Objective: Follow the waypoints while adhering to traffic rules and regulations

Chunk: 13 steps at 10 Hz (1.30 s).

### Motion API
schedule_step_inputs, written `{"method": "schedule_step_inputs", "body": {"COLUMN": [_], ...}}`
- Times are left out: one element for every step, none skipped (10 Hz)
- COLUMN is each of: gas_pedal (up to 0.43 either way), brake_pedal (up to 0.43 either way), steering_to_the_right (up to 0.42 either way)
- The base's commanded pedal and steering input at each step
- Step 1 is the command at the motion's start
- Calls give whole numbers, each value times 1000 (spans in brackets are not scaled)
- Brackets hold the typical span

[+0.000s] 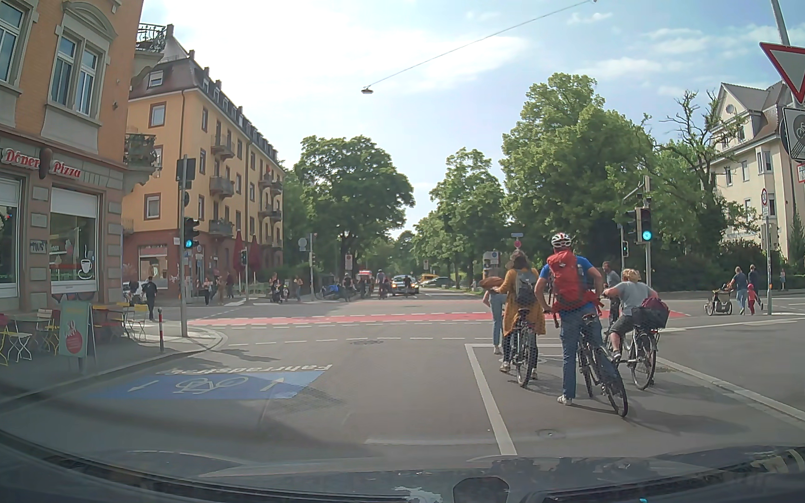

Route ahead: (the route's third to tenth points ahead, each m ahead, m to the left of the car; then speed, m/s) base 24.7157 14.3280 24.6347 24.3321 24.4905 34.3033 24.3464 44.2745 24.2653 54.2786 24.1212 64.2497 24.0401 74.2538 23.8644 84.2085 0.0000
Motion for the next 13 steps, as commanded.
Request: {"method": "schedule_step_inputs", "body": {"gas_pedal": [0, 0, 0, 0, 0, 0, 0, 0, 0, 0, 0, 0, 0], "brake_pedal": [287, 287, 287, 287, 287, 232, 67, 18, 0, 0, 0, 0, 0], "steering_to_the_right": [-15, -15, -15, -15, -15, -15, -15, -15, -15, -15, -16, -17, -17]}}
